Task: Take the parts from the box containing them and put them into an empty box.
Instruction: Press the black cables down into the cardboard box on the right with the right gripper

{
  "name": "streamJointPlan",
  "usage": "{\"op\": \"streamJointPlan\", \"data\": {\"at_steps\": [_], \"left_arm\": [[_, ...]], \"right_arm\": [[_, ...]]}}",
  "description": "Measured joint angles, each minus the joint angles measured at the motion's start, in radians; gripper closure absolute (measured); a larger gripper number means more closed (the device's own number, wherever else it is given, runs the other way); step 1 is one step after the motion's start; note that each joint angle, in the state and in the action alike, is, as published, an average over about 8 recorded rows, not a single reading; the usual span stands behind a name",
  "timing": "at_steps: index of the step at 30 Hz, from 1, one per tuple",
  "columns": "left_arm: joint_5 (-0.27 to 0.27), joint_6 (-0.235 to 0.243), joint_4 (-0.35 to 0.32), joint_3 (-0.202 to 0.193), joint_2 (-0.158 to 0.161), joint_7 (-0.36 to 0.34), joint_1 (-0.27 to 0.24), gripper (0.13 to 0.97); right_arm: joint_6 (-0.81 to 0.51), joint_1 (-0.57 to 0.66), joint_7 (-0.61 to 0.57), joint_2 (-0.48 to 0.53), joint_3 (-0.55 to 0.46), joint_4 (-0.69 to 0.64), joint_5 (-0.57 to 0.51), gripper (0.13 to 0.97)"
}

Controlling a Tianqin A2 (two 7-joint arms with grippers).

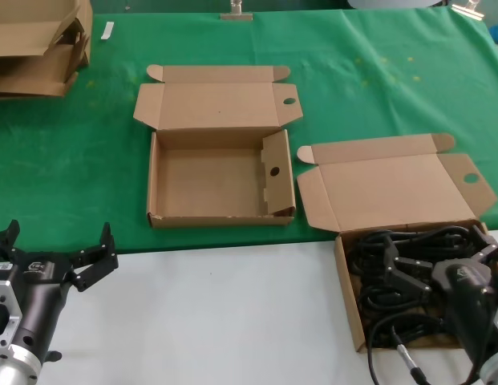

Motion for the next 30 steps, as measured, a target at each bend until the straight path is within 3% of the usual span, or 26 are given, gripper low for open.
{"op": "streamJointPlan", "data": {"at_steps": [15,24,30], "left_arm": [[0.0,0.0,0.0,0.0,0.0,0.0,0.0,0.132],[0.0,0.0,0.0,0.0,0.0,0.0,0.0,0.132],[0.0,0.0,0.0,0.0,0.0,0.0,0.0,0.132]], "right_arm": [[0.018,0.003,-0.005,0.036,-0.04,0.001,0.009,0.129],[0.068,0.026,-0.082,0.269,-0.213,0.059,0.03,0.129],[-0.002,0.079,-0.161,0.441,-0.28,0.063,-0.076,0.129]]}}
